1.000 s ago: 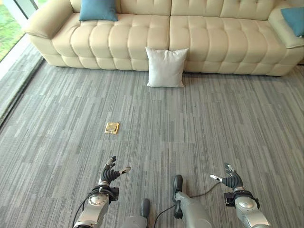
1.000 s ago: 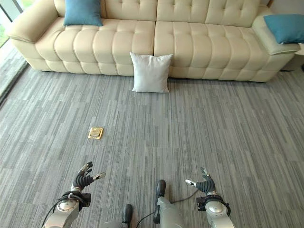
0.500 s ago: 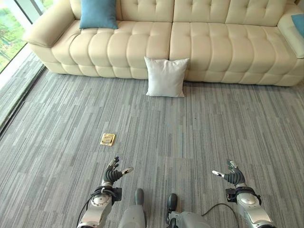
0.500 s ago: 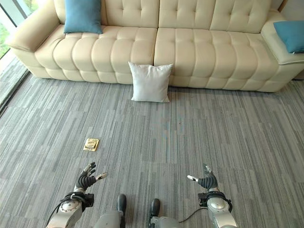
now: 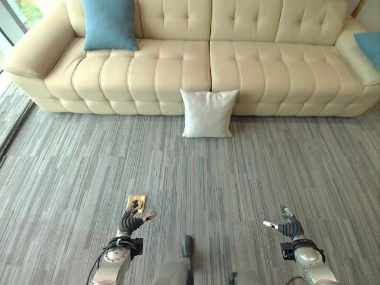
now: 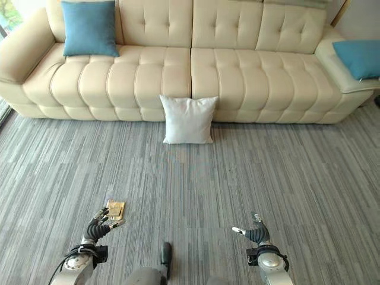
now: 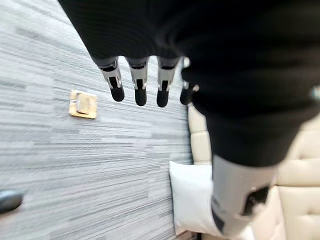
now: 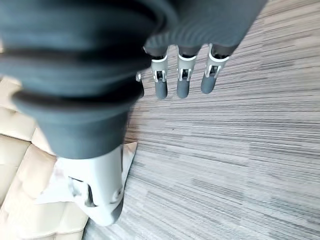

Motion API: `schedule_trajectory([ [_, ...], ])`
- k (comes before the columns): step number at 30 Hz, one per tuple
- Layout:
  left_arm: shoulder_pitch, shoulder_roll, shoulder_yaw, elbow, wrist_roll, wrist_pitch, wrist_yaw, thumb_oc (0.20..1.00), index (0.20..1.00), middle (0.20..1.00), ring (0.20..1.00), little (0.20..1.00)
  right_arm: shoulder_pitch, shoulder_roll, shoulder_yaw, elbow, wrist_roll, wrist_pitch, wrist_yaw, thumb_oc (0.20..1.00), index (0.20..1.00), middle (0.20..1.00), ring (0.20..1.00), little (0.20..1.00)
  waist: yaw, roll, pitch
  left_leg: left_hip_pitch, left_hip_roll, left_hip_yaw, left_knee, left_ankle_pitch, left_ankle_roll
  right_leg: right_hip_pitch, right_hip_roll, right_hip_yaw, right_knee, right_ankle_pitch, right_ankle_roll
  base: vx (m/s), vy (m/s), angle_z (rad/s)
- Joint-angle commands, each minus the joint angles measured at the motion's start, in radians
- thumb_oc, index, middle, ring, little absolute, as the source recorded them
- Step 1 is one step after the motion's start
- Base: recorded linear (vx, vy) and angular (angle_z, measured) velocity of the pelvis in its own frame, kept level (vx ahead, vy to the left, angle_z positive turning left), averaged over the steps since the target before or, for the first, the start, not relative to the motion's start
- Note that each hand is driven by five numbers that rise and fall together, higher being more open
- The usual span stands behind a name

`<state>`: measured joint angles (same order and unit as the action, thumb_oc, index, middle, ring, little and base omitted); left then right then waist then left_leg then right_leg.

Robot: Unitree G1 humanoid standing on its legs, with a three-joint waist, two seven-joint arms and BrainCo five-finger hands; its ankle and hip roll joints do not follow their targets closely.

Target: Pick up all the scattered cushions and arrange them neatly on the sofa.

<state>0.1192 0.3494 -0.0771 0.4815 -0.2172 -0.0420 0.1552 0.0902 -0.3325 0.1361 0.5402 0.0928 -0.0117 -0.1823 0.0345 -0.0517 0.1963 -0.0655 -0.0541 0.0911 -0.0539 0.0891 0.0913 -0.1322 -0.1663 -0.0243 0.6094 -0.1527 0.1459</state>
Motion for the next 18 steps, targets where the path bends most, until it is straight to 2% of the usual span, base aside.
schedule_trajectory([
  [1,0.031,0.025,0.018,-0.069,0.006,-0.019,-0.006,1.0,1.0,1.0,1.0,1.0,-0.034,-0.011,-0.013,-0.027,-0.013,-0.011,0.001,1.0,1.0,1.0,1.0,1.0,0.007,0.014,0.018,0.013,0.059,-0.021,0.023,-0.075,-0.057,0.005,0.059,-0.052,-0.095,0.148,-0.044,0.31,0.161,-0.07],
  [3,0.026,0.026,0.018,-0.083,0.002,-0.021,-0.009,1.0,1.0,1.0,1.0,1.0,-0.04,-0.011,-0.015,-0.029,-0.007,-0.016,0.001,1.0,1.0,1.0,1.0,1.0,-0.008,0.022,0.027,0.051,0.06,-0.014,0.01,-0.097,-0.058,-0.048,0.065,-0.099,-0.175,0.123,-0.052,0.37,0.054,-0.26],
  [4,0.024,0.024,0.017,-0.098,0.001,-0.022,-0.014,1.0,1.0,1.0,1.0,1.0,-0.043,-0.015,-0.014,-0.036,-0.01,-0.011,0.001,1.0,1.0,1.0,1.0,1.0,-0.026,0.021,0.038,0.092,0.052,-0.015,0.002,-0.122,-0.064,-0.089,0.078,-0.134,-0.301,0.126,-0.047,0.3,-0.018,-0.1],
  [5,0.025,0.023,0.017,-0.098,0.001,-0.021,-0.014,1.0,1.0,1.0,1.0,1.0,-0.042,-0.015,-0.014,-0.036,-0.01,-0.011,0.001,1.0,1.0,1.0,1.0,1.0,-0.028,0.024,0.04,0.096,0.055,-0.017,0.001,-0.124,-0.065,-0.08,0.081,-0.137,-0.308,0.127,-0.048,0.34,-0.049,0.0],
  [7,0.013,0.02,0.019,-0.098,0.008,-0.024,-0.01,1.0,1.0,1.0,1.0,1.0,-0.045,-0.02,-0.016,-0.035,-0.016,-0.004,-0.004,1.0,1.0,1.0,1.0,1.0,-0.049,0.018,0.049,0.15,0.047,-0.021,-0.013,-0.154,-0.075,-0.114,0.096,-0.162,-0.467,0.177,-0.025,0.32,-0.066,-0.08],
  [9,-0.003,0.015,0.021,-0.097,0.008,-0.027,-0.005,1.0,1.0,1.0,1.0,1.0,-0.04,-0.022,-0.018,-0.042,-0.026,0.002,-0.005,1.0,1.0,1.0,1.0,1.0,-0.072,0.013,0.049,0.189,0.048,-0.03,-0.023,-0.177,-0.087,-0.145,0.097,-0.168,-0.536,0.206,-0.006,0.4,-0.117,0.04],
  [10,-0.01,0.013,0.018,-0.098,0.004,-0.03,-0.008,1.0,1.0,1.0,1.0,1.0,-0.032,-0.022,-0.019,-0.043,-0.019,0.002,-0.004,1.0,1.0,1.0,1.0,1.0,-0.078,0.01,0.042,0.198,0.047,-0.036,-0.02,-0.193,-0.09,-0.123,0.097,-0.162,-0.57,0.203,-0.005,0.35,-0.128,0.15],
  [12,-0.007,0.004,0.016,-0.096,0.0,-0.033,-0.011,1.0,1.0,1.0,1.0,1.0,-0.022,-0.019,-0.021,-0.04,-0.014,-0.002,-0.002,1.0,1.0,1.0,1.0,1.0,-0.079,0.006,0.036,0.209,0.046,-0.038,-0.018,-0.208,-0.092,-0.1,0.1,-0.159,-0.594,0.214,-0.014,0.29,-0.114,0.29],
  [13,-0.01,-0.015,0.012,-0.088,-0.02,-0.036,-0.007,1.0,1.0,1.0,1.0,1.0,-0.019,-0.018,-0.025,-0.03,-0.002,-0.009,-0.002,1.0,1.0,1.0,1.0,1.0,-0.085,0.009,0.017,0.219,0.056,-0.033,0.005,-0.23,-0.101,-0.078,0.106,-0.148,-0.575,0.215,-0.037,0.26,-0.102,0.47],
  [15,-0.014,-0.022,0.011,-0.088,-0.032,-0.035,-0.008,1.0,1.0,1.0,1.0,1.0,-0.02,-0.019,-0.027,-0.024,0.004,-0.01,-0.001,1.0,1.0,1.0,1.0,1.0,-0.09,0.014,0.012,0.217,0.069,-0.034,0.038,-0.234,-0.11,-0.067,0.11,-0.15,-0.565,0.206,-0.046,0.33,-0.15,0.28],
  [17,-0.018,-0.034,0.007,-0.084,-0.063,-0.037,-0.014,1.0,1.0,1.0,1.0,1.0,-0.022,-0.026,-0.033,-0.02,0.021,-0.016,0.0,1.0,1.0,1.0,1.0,1.0,-0.096,0.021,0.007,0.191,0.083,-0.033,0.147,-0.21,-0.132,-0.041,0.116,-0.152,-0.562,0.189,-0.064,0.33,-0.17,0.15],
  [18,-0.019,-0.041,0.002,-0.082,-0.079,-0.037,-0.017,1.0,1.0,1.0,1.0,1.0,-0.022,-0.034,-0.039,-0.017,0.033,-0.02,0.0,1.0,1.0,1.0,1.0,1.0,-0.095,0.021,0.011,0.146,0.079,-0.041,0.259,-0.167,-0.149,-0.007,0.126,-0.148,-0.571,0.173,-0.084,0.21,-0.118,0.23],
])
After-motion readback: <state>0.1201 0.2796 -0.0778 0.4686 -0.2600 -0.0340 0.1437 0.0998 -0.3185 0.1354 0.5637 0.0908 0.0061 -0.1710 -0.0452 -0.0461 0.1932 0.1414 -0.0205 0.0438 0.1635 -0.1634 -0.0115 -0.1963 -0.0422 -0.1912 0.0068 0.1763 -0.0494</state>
